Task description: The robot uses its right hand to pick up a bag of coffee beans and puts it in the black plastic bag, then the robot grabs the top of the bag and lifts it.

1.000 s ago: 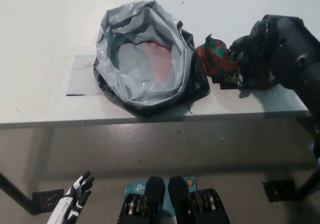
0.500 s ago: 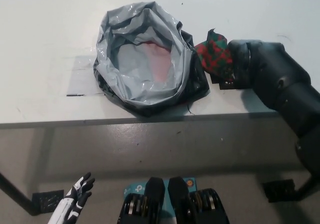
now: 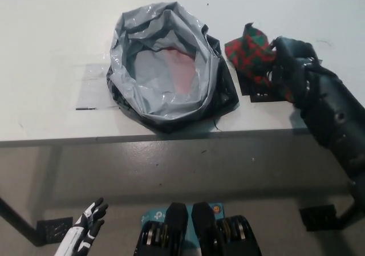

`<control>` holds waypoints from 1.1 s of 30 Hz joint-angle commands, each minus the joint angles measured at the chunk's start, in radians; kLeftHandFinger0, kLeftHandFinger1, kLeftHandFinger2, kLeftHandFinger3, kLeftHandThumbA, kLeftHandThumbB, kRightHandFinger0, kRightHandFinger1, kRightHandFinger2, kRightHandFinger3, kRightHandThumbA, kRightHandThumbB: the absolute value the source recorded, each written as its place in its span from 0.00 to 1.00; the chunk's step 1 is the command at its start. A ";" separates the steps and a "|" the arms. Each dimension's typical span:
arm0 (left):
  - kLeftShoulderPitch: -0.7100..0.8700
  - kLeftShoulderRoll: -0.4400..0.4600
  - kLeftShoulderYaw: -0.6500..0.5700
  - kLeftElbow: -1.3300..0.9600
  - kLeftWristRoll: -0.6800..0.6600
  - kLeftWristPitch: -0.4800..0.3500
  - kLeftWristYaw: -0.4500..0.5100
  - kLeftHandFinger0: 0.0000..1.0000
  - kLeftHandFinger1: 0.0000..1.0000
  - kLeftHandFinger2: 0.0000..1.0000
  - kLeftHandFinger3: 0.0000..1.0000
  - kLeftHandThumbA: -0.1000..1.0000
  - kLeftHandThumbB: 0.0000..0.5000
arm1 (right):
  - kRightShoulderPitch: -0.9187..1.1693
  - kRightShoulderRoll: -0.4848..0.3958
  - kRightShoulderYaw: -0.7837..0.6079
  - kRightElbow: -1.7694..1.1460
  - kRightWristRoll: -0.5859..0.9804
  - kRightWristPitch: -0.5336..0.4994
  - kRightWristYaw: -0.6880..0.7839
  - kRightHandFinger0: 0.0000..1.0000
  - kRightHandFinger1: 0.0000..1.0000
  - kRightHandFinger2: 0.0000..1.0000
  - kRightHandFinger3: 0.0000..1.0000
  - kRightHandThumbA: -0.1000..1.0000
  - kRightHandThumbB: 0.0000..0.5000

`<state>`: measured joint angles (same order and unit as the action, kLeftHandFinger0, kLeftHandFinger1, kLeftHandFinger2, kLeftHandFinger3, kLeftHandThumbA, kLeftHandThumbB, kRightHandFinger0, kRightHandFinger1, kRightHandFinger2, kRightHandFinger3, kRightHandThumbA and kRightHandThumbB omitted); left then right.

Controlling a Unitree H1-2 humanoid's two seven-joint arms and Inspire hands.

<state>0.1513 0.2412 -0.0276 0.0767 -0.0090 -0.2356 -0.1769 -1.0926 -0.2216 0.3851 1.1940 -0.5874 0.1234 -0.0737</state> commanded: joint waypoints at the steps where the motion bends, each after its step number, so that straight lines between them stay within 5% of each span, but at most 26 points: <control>1: -0.001 0.023 0.016 -0.012 0.002 -0.059 -0.001 1.00 1.00 1.00 1.00 0.94 0.62 | 0.033 -0.021 -0.116 -0.028 0.120 -0.133 -0.133 0.00 0.28 0.71 0.65 0.00 0.39; 9: 0.003 0.024 0.017 -0.007 0.009 -0.075 0.000 1.00 1.00 1.00 1.00 0.94 0.61 | -0.035 -0.053 -0.175 -0.129 0.118 -0.128 -0.137 0.00 0.33 0.77 0.66 0.00 0.38; 14: 0.004 0.024 0.019 -0.004 0.004 -0.076 -0.002 1.00 1.00 1.00 1.00 0.94 0.62 | -0.056 -0.063 -0.221 -0.187 0.152 -0.128 -0.121 0.00 0.36 0.84 0.78 0.00 0.36; 18: 0.005 0.024 0.019 -0.006 0.000 -0.074 -0.004 1.00 1.00 1.00 1.00 0.93 0.63 | -0.085 -0.072 -0.235 -0.252 0.157 -0.042 -0.067 0.00 0.32 0.78 0.70 0.00 0.35; 19: 0.005 0.024 0.019 -0.007 -0.007 -0.070 -0.007 1.00 1.00 1.00 1.00 0.93 0.63 | -0.091 -0.071 -0.237 -0.272 0.156 -0.023 -0.062 0.13 0.33 0.73 0.66 0.00 0.39; 22: 0.010 0.024 0.019 -0.011 0.000 -0.068 -0.005 1.00 1.00 1.00 1.00 0.94 0.63 | -0.116 -0.066 -0.244 -0.321 0.157 0.024 -0.056 0.14 0.25 0.65 0.64 0.00 0.41; 25: 0.006 0.024 0.020 -0.003 0.004 -0.075 -0.001 1.00 1.00 1.00 1.00 0.94 0.62 | -0.140 -0.060 -0.267 -0.359 0.187 0.059 -0.030 0.00 0.17 0.67 0.68 0.00 0.36; 28: 0.008 0.024 0.019 -0.001 0.007 -0.080 0.000 1.00 1.00 1.00 1.00 0.94 0.63 | -0.158 -0.047 -0.308 -0.391 0.231 0.091 -0.009 0.00 0.25 0.77 0.77 0.00 0.33; 29: 0.009 0.023 0.020 0.001 0.006 -0.082 -0.001 1.00 1.00 1.00 1.00 0.94 0.63 | -0.174 -0.040 -0.341 -0.400 0.272 0.113 0.014 0.00 0.39 0.86 0.91 0.00 0.27; 30: 0.011 0.021 0.018 0.003 0.004 -0.085 -0.002 1.00 1.00 1.00 1.00 0.94 0.62 | -0.193 -0.036 -0.378 -0.394 0.322 0.118 0.041 0.05 0.51 0.86 0.90 0.00 0.27; 33: 0.015 0.022 0.018 0.000 0.004 -0.084 -0.003 1.00 1.00 1.00 1.00 0.94 0.62 | -0.240 -0.024 -0.441 -0.359 0.395 0.112 0.074 0.06 0.54 0.85 0.90 0.00 0.25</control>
<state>0.1538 0.2451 -0.0186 0.0845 -0.0081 -0.2758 -0.1772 -1.1780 -0.2434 0.0317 0.8626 -0.3500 0.2058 -0.0663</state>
